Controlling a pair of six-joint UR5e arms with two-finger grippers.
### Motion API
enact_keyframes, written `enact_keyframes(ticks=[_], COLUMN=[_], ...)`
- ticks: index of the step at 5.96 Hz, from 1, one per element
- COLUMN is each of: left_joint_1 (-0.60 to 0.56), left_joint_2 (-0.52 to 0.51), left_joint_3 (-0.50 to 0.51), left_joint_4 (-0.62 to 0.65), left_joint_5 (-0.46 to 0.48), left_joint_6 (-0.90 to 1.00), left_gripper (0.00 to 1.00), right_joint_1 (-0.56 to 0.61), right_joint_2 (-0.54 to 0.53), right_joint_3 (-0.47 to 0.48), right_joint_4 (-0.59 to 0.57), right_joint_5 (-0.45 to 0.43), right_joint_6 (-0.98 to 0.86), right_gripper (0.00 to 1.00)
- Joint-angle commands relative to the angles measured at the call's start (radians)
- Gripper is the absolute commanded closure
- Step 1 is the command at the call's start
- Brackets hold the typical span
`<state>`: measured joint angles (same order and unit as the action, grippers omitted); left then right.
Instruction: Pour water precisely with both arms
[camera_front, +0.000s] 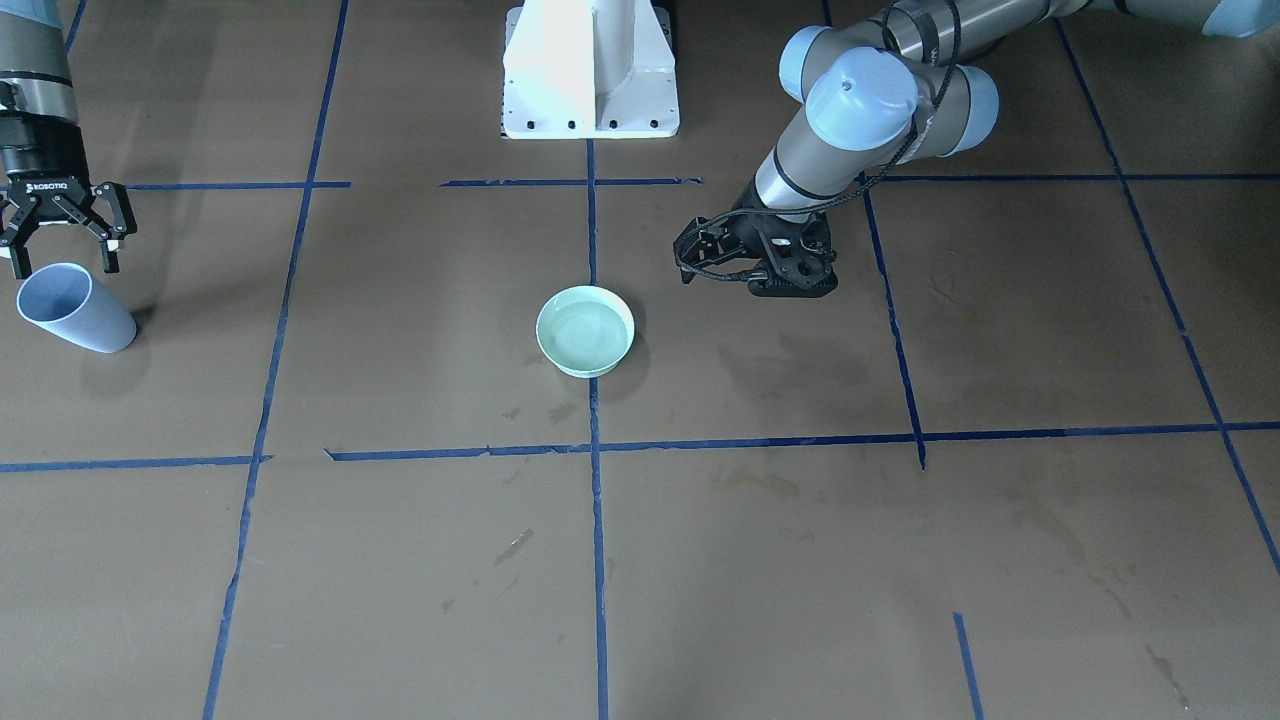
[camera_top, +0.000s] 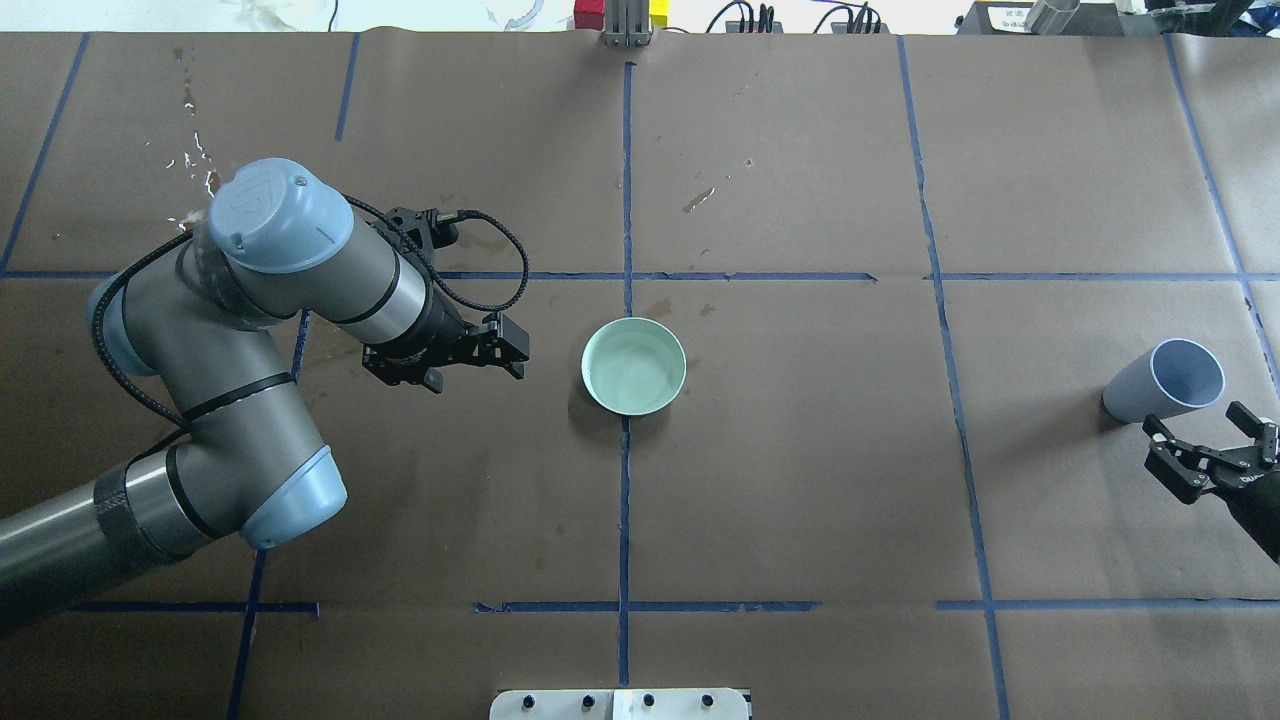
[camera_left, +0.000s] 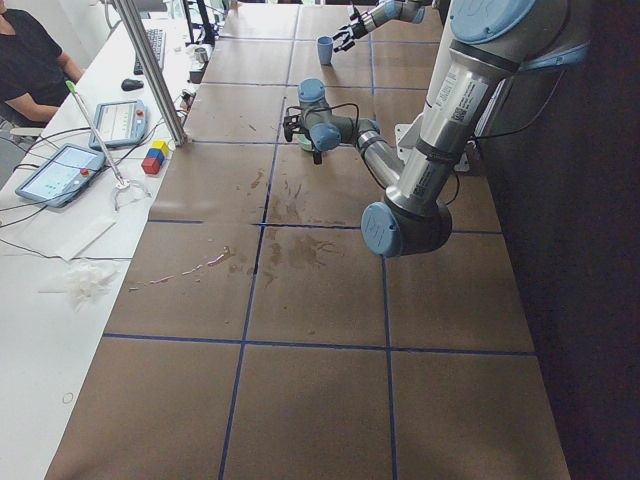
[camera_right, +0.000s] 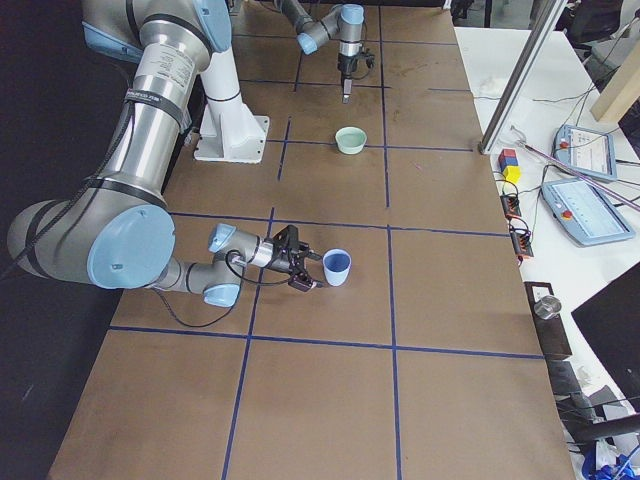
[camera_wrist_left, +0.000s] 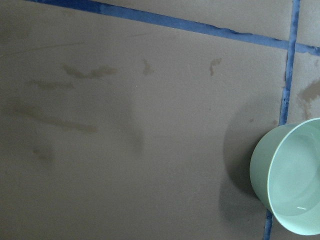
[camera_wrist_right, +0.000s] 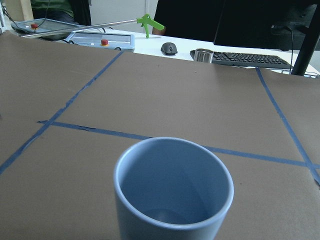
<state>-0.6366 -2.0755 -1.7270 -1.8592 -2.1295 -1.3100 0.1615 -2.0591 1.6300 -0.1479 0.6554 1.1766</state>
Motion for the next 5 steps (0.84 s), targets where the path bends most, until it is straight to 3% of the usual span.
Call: enact_keyframes(ticks=[1, 5], left_joint_1=[-0.002, -0.005], left_joint_2=[0.011, 0.012], left_joint_3=[-0.003, -0.003], left_joint_4=[0.000, 0.000], left_joint_5=[0.000, 0.000], left_joint_6=[0.000, 0.000], left_gripper=[0.00, 0.00], right_joint_1=[-0.014, -0.014], right_joint_2=[0.022, 0.075], right_joint_3=[-0.018, -0.073], right_joint_4=[0.008, 0.054], right_joint_5=[-0.045, -0.092], right_joint_6=[0.001, 0.009], right_gripper=[0.01, 0.04])
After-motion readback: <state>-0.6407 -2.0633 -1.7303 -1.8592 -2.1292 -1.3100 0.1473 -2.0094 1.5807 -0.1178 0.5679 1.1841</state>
